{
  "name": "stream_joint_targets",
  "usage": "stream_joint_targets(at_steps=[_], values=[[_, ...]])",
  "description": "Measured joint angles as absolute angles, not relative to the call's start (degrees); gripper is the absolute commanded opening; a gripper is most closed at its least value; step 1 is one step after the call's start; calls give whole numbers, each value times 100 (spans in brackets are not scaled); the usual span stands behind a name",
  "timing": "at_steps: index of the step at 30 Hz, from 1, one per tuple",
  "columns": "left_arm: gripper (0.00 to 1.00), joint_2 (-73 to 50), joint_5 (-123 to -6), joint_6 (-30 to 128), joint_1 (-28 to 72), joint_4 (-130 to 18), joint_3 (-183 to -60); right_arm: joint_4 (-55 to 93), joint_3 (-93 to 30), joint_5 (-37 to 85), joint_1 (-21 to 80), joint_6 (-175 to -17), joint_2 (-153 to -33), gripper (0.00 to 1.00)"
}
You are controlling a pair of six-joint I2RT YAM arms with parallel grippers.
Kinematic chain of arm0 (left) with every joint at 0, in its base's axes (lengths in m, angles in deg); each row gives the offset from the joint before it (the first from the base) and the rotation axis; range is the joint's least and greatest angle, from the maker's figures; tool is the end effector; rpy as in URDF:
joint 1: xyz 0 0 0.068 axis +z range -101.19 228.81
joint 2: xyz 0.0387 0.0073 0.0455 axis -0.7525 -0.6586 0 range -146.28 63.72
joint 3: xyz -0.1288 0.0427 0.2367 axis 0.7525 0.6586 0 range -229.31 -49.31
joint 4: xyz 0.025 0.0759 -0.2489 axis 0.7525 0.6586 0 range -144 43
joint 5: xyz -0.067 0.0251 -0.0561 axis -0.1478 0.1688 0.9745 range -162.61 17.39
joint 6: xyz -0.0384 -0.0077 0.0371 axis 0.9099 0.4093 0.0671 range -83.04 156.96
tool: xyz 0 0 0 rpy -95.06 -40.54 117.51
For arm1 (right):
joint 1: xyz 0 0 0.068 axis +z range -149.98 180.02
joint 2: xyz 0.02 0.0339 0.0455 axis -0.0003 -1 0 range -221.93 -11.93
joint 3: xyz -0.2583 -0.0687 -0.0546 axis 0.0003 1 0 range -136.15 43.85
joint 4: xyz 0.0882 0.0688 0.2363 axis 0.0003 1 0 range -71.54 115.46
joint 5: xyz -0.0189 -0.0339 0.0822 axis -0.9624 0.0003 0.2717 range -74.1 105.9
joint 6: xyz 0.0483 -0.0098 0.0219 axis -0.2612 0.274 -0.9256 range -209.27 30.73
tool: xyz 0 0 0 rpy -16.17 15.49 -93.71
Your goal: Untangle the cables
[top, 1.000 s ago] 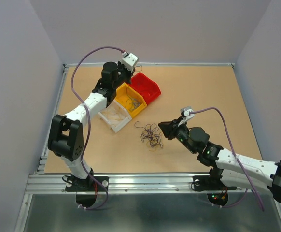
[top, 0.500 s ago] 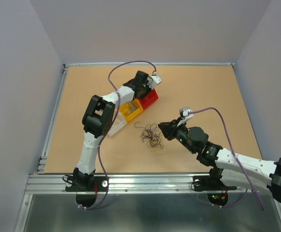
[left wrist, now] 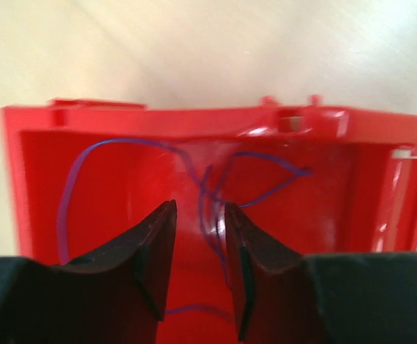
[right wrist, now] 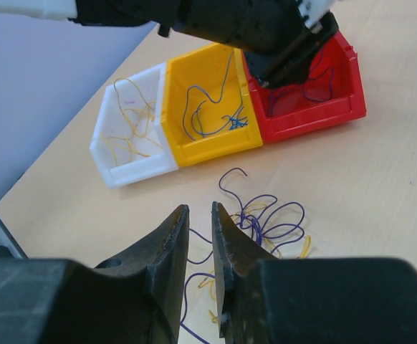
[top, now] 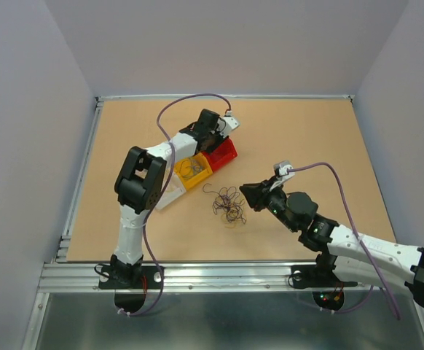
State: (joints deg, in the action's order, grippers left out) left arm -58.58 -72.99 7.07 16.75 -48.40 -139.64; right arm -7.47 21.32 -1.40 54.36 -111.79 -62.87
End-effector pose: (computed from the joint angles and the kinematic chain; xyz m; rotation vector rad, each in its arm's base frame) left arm 0.4133 -0.2584 0.1910 1.1428 1.9111 -0.0133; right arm 0.1284 0.1608 0.2500 -0.2217 1.6559 0.7872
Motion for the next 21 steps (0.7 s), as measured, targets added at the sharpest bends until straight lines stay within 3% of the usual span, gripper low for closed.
stream_joint_targets(at_steps=[8, 15, 21], values=[[56, -4783, -6584, 969, 1817, -4910, -13435, -739, 2132, -138, 5436, -11177, -6427, 29], [61, -4031, -6202, 1220, 1811, -5408, -12956, -704, 2128, -96, 5436, -11186, -6816, 50], [61, -3778, -5972, 1306, 1898, -5734, -12525, -391, 2012, -70, 5436, -11203, -7434, 56]])
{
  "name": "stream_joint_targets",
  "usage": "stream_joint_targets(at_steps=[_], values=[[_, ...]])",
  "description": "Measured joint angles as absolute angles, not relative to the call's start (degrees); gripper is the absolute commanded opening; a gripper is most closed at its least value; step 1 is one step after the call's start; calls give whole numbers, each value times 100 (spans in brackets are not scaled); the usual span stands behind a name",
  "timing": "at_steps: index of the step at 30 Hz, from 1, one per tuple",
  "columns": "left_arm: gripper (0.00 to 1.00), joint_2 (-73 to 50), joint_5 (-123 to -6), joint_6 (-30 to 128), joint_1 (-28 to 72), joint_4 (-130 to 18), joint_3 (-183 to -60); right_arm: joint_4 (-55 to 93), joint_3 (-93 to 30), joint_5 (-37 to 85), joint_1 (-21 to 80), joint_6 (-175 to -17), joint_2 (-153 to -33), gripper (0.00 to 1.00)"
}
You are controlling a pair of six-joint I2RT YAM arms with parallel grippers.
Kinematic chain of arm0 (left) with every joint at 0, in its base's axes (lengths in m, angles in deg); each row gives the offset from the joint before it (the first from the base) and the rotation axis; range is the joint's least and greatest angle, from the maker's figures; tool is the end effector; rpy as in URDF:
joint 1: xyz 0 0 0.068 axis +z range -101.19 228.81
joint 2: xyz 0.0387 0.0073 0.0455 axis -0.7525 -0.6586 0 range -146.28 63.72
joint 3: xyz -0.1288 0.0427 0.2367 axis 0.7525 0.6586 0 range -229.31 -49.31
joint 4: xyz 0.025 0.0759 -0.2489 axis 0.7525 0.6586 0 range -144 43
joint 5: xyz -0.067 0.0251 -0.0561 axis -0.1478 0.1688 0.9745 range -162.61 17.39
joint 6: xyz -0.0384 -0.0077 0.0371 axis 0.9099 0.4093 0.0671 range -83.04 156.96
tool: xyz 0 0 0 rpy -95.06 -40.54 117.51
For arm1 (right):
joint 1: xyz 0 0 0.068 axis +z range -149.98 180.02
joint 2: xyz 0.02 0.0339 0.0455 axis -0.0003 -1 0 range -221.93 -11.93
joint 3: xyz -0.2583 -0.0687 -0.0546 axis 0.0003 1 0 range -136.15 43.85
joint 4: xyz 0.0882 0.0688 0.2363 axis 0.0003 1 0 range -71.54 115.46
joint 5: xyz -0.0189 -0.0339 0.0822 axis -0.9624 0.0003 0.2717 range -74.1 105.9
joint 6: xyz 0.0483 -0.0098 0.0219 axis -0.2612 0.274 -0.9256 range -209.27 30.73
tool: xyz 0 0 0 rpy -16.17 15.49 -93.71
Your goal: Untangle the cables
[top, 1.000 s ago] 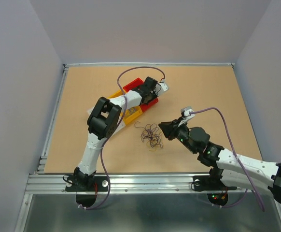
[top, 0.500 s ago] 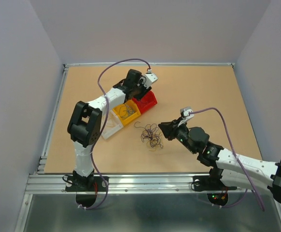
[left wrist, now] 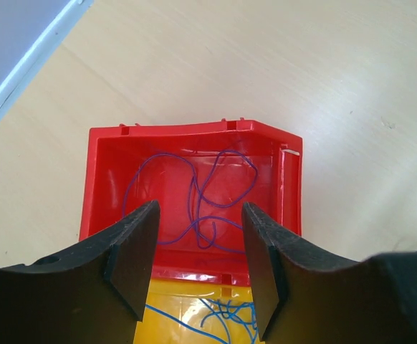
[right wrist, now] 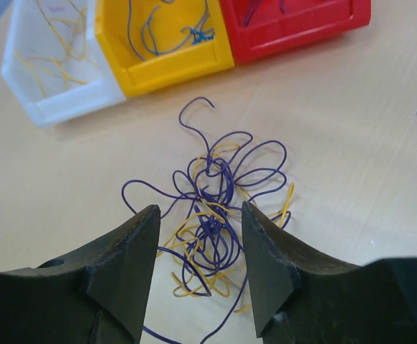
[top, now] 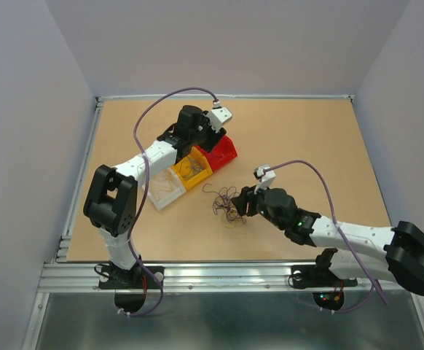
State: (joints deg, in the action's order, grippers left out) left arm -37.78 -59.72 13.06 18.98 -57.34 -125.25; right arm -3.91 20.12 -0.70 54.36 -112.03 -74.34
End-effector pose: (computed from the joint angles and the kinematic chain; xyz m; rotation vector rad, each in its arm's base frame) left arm 0.3605 -0.2158 0.2795 1.0151 1.6761 -0.2882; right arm 0.1424 0.1811 0.2108 -0.3148 1.8705 0.6656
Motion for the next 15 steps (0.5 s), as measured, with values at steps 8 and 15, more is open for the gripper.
stream_joint_targets(at_steps=[8, 15], values=[[75, -3045, -4503, 910, 1968, -5891, -11581, -26, 1605, 162, 5436, -11203, -8057, 49], [78, -2184, -3222, 484, 2012, -6064, -10759, 181, 1422, 527, 5436, -11210, -8243, 59]])
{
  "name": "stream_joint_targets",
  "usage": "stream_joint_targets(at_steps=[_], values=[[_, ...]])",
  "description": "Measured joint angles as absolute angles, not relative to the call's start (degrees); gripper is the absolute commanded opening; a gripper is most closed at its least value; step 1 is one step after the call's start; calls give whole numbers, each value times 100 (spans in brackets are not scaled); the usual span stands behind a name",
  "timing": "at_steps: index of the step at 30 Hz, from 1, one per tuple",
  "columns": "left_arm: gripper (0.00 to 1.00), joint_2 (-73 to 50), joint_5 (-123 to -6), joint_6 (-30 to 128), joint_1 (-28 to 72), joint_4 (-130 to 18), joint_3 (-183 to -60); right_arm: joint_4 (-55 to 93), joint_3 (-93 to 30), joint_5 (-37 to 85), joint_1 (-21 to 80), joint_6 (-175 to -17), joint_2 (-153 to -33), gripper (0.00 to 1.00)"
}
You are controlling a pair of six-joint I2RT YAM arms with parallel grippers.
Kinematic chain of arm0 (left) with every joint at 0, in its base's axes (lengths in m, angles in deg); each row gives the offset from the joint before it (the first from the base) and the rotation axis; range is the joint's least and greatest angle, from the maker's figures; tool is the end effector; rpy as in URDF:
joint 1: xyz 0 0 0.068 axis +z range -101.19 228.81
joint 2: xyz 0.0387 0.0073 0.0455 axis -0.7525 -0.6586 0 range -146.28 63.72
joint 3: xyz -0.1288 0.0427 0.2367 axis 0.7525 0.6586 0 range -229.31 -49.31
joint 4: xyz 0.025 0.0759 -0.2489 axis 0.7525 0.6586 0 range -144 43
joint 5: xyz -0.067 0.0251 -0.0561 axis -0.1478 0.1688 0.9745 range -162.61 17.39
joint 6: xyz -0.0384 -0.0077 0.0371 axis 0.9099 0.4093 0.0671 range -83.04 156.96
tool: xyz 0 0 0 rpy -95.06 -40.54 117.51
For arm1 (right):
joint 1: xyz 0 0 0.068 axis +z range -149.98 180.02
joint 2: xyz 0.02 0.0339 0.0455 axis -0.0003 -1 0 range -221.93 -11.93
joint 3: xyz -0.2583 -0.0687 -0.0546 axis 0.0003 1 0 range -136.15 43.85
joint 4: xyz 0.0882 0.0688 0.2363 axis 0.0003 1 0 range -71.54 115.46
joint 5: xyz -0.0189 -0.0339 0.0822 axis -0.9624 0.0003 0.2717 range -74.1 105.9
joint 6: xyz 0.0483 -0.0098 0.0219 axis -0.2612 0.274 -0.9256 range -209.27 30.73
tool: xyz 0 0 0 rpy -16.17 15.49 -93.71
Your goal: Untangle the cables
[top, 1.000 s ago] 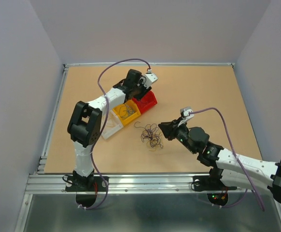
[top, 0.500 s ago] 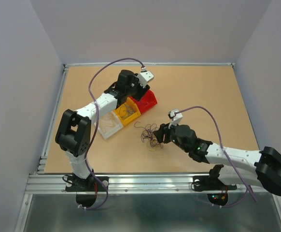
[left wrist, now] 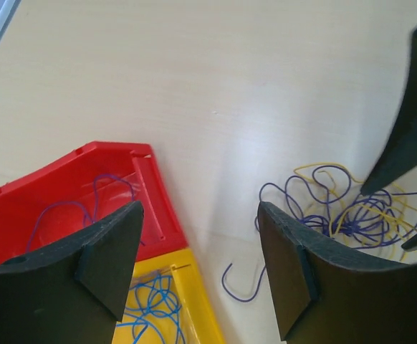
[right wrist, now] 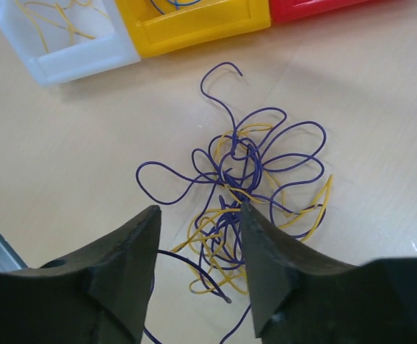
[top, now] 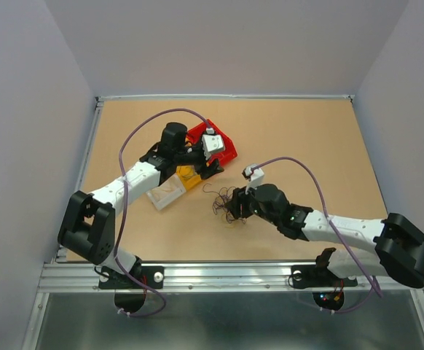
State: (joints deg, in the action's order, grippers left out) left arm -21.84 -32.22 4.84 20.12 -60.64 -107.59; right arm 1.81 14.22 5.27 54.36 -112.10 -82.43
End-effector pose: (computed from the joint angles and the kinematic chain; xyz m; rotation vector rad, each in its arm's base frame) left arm 0.2866 -0.1831 0.2821 1.3299 1.3449 -0.6359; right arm 0.1544 0.2039 0.2027 -0.4376 2.0044 0.6772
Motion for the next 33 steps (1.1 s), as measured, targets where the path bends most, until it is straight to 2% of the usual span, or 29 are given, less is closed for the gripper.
stream_joint_targets(at_steps=[3, 6, 12, 18, 27, 30, 33], values=[[83, -2154, -2763, 298, 2049, -6103, -10624, 249, 1418, 625, 5436, -11197, -8132, 71], [86, -2154, -2298, 20, 2075, -5909, -10589, 361, 1420, 581, 5436, -11197, -7771, 75], [83, -2154, -1765, -839, 1920, -5198, -10591, 359, 1492, -212, 5436, -11240, -6536, 75], [79, -2154, -1981, -1370, 1076, -4658, -10591, 302, 1964, -1058, 5436, -11378, -5603, 74], [64, -2464, -2403, -1835, 506, -3924, -10724, 293, 2012, -1263, 5436, -11378, -5594, 74], [53, -2735, -2538, -1903, 340, -3760, -10836, 293, 2012, -1263, 5436, -11376, -5686, 74], [30, -2914, -2654, -1962, 289, -3625, -10908, 293, 2012, -1261, 5436, -11376, -5727, 74]])
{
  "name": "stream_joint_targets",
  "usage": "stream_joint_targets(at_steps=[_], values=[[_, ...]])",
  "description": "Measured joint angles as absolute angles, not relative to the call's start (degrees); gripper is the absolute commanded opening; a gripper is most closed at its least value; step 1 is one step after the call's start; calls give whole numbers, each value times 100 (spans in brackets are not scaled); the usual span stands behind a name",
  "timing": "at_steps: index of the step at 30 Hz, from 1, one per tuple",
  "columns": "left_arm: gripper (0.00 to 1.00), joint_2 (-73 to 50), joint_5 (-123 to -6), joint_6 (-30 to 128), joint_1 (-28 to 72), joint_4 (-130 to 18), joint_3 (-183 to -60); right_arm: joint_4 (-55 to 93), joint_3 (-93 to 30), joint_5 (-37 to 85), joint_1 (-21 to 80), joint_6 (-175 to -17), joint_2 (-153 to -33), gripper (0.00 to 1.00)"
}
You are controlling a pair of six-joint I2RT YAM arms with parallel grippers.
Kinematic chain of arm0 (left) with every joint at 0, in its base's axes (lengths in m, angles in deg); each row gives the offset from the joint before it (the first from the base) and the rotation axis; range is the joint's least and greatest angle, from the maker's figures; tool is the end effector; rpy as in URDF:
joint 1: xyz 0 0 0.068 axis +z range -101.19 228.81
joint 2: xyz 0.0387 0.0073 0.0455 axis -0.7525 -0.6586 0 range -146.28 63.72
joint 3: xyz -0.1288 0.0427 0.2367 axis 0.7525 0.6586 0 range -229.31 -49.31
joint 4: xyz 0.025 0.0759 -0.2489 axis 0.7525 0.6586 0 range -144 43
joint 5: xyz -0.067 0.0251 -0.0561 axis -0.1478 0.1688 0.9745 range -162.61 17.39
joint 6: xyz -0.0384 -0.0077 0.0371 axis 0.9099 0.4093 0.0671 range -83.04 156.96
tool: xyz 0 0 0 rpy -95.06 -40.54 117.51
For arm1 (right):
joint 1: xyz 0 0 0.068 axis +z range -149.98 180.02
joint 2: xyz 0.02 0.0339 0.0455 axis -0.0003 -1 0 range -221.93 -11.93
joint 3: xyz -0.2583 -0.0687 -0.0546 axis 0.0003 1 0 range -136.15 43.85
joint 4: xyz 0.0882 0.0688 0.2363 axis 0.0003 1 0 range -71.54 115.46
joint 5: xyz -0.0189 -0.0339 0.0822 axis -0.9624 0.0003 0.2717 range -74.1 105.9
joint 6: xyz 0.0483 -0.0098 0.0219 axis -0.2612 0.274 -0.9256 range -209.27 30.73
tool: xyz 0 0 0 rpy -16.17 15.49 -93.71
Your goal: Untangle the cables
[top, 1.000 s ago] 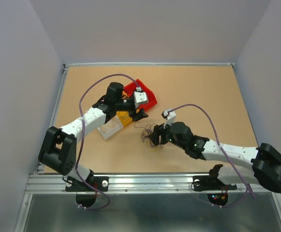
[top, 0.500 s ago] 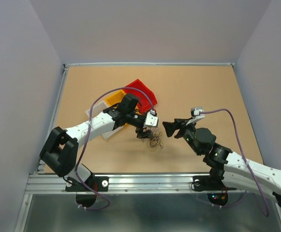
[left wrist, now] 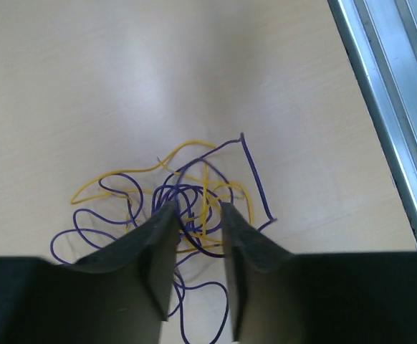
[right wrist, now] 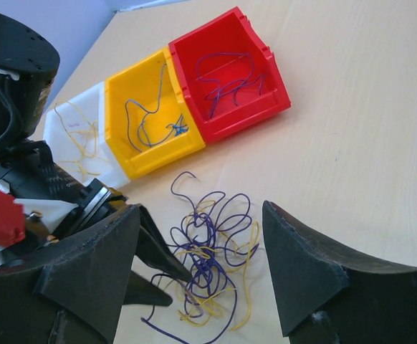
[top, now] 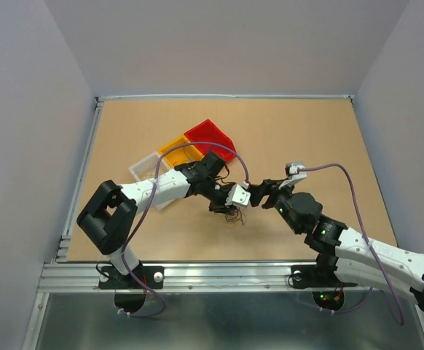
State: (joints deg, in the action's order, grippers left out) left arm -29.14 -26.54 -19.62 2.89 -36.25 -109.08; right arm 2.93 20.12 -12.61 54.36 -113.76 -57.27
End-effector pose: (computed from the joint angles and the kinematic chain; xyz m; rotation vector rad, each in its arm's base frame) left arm 0.2136 -0.2573 0.2171 1.9724 1.1459 -0.8802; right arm 0.1239 0.1436 0.2556 -0.0612 1.7010 0.6218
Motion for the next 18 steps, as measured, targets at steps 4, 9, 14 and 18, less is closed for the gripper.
stream_joint_targets(at_steps=[4, 9, 14, 18], values=[[7, -2980, -2761, -1966, 294, -3561, -10947, 293, 2012, -1261, 5436, -11376, -5740, 74], [0, -2954, -2788, -1921, 327, -3603, -10947, 284, 2012, -1102, 5436, -11365, -5760, 74], [0, -2551, -2521, -1781, 659, -3732, -10943, 81, 2054, -695, 5436, -11291, -5837, 73], [0, -2079, -1939, -1678, 1256, -3880, -10943, -317, 2285, -227, 5436, -11168, -5823, 73]])
